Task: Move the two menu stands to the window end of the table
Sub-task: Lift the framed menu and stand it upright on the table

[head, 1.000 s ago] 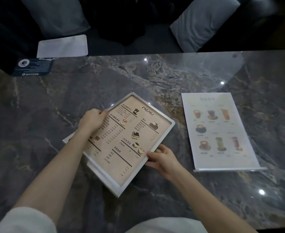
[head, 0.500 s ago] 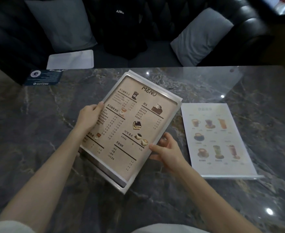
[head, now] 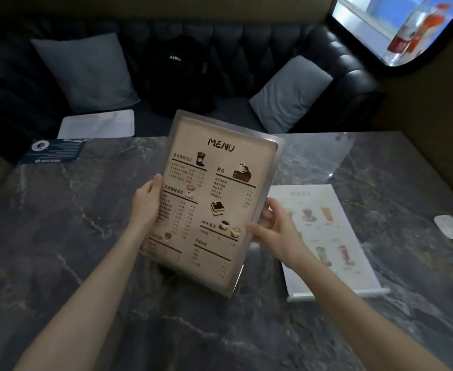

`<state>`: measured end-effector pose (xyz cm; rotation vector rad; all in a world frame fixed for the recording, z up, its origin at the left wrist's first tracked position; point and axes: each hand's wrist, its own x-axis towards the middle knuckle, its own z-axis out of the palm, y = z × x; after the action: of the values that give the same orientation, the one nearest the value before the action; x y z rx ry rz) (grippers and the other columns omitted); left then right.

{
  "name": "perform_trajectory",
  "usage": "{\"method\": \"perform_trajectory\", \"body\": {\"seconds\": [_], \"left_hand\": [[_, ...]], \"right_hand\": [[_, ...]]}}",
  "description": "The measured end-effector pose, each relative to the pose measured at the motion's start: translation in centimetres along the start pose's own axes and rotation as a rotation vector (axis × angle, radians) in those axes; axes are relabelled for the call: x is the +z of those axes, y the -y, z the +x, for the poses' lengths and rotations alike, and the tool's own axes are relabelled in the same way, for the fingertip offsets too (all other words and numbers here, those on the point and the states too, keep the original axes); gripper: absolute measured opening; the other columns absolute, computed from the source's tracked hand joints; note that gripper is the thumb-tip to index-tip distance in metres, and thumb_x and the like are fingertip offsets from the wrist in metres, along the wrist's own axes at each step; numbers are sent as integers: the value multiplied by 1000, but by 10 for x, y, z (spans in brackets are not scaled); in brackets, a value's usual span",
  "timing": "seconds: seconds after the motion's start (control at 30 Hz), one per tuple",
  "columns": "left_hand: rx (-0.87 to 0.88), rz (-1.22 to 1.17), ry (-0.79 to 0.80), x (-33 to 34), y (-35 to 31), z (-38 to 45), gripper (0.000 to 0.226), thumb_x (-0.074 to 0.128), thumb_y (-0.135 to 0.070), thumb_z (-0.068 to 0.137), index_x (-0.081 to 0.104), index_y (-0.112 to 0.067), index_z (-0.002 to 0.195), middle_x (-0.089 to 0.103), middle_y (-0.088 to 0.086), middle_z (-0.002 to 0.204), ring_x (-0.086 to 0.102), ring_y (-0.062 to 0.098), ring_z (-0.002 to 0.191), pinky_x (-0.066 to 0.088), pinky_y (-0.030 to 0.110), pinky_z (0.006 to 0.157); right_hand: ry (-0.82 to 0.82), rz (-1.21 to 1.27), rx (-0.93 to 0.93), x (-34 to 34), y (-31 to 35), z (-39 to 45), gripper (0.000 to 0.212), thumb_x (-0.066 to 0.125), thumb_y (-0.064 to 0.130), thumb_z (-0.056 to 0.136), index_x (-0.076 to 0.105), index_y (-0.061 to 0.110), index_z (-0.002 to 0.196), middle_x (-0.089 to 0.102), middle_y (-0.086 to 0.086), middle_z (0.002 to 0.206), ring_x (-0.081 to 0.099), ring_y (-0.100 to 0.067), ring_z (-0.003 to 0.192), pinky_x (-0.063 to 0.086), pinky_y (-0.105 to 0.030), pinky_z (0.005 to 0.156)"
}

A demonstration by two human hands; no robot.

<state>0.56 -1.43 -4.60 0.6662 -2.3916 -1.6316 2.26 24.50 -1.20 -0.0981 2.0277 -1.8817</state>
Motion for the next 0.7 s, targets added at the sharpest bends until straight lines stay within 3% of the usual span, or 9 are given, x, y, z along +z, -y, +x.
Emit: {"method": "perform_trajectory", "body": {"seconds": [0.1,0.2,0.27,0.37,0.5,0.63,0.7], "left_hand": [[-12,-81,43,7,0,-1,54,31,-49,96,63,-5,101,69,17,102,65,29,94,53,44,85],[-6,-99,79,14,-2,-4,46,29,-43,99,61,-11,98,66,1,92,62,12,88,48,24,72],[-6,-100,79,18,-3,-5,37,28,-39,100,59,-20,90,60,-10,86,56,0,80,40,15,65],[-17,-112,93,20,-3,-4,34,28,-37,100,55,-28,81,59,-12,85,55,-2,80,39,15,66],[-7,-87,104,20,-1,-3,35,27,-38,100,57,-22,92,59,-13,89,54,-3,84,39,15,68],[0,-73,82,18,4,-6,32,25,-38,100,55,-30,89,56,-17,91,52,-7,86,38,12,70],[7,-63,61,17,5,-9,34,23,-37,101,55,-24,99,56,-15,96,52,-6,88,38,10,73]], "right_hand": [[-36,-61,-52,-4,-2,-3,37,56,-6,83,48,24,102,67,-4,107,68,-11,93,59,-31,79],[-74,-128,-87,-5,-6,-8,41,56,-8,83,47,30,99,66,9,98,68,1,82,55,-14,67],[-94,-142,-95,-5,-10,-11,40,55,-8,83,46,23,107,65,11,99,67,3,84,54,-13,68],[-118,-176,-107,-4,-12,-13,42,58,-5,82,44,19,114,64,14,98,66,4,86,55,-15,74],[-145,-176,-95,-1,-18,-17,44,59,-5,81,45,19,115,67,1,103,66,-9,95,56,-22,83],[-153,-213,-112,6,-27,-22,39,59,-3,82,45,19,112,66,-1,107,66,-5,93,55,-23,85],[-153,-200,-114,10,-31,-24,40,58,-3,83,44,22,110,65,0,111,66,-4,94,55,-24,85]]}}
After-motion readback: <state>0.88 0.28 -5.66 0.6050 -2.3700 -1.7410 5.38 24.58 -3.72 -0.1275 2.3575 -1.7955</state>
